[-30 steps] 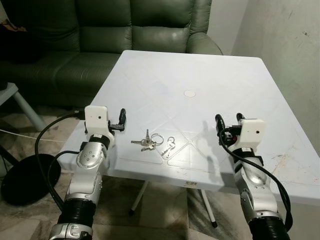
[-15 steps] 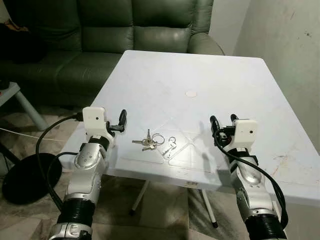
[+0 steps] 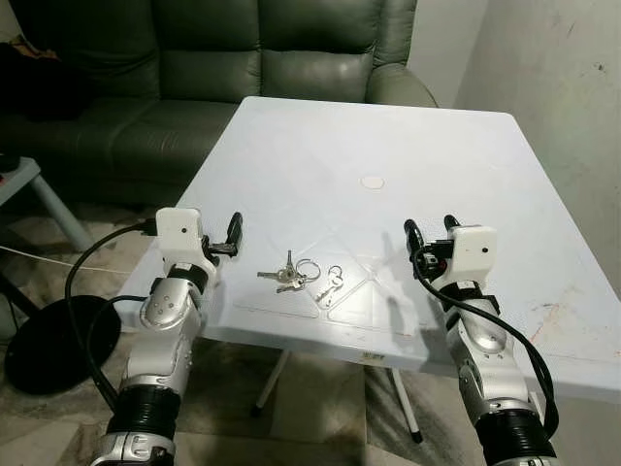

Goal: Hang keys on a hook

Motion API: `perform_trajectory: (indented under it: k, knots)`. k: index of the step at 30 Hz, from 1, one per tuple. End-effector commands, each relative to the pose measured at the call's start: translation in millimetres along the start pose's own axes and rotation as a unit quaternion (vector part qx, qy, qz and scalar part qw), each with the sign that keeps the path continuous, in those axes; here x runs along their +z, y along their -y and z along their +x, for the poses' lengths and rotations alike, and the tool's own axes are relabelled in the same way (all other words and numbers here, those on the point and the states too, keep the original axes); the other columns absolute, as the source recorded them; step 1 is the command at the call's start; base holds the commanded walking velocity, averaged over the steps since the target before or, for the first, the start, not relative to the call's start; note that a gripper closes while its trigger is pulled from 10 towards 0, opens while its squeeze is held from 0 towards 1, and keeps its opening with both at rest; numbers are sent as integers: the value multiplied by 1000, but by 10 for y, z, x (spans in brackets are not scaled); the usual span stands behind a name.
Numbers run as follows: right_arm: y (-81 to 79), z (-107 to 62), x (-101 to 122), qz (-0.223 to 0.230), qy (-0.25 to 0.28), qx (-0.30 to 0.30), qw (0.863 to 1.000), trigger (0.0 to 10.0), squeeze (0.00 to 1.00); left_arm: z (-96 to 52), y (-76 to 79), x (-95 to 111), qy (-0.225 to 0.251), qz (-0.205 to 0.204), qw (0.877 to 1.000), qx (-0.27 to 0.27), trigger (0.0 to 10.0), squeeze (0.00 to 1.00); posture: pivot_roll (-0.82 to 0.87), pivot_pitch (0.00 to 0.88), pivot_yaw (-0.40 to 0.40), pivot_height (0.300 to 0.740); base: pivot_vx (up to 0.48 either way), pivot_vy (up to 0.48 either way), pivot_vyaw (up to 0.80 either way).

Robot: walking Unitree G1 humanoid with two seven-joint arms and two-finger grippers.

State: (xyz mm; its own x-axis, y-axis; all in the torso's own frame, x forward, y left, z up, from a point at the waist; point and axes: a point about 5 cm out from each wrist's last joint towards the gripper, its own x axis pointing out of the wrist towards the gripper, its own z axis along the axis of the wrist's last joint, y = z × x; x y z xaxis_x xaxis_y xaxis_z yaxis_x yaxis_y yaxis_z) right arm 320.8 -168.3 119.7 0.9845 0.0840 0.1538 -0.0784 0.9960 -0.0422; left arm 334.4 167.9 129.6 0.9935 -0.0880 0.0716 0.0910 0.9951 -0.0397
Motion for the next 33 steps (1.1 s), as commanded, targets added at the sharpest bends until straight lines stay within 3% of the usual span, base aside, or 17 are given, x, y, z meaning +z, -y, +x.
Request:
perform_trajectory:
  k: [1,14,33]
  knots:
    - [-12,28,22,-3,4,7,1000,10000,0,1,-25,0,0,6,1000,2,10000,0,16,0,-11,740,0,0,0]
    - [-15,29,20,-4,6,9,1000,10000,0,-6,-26,0,4,-13,1000,1,10000,0,18,0,-15,740,0,0,0]
    - [-27,12,0,-2,2,10,1000,10000,0,-15,-33,-5,5,-19,1000,4,10000,0,23,0,-22,740,0,428,0]
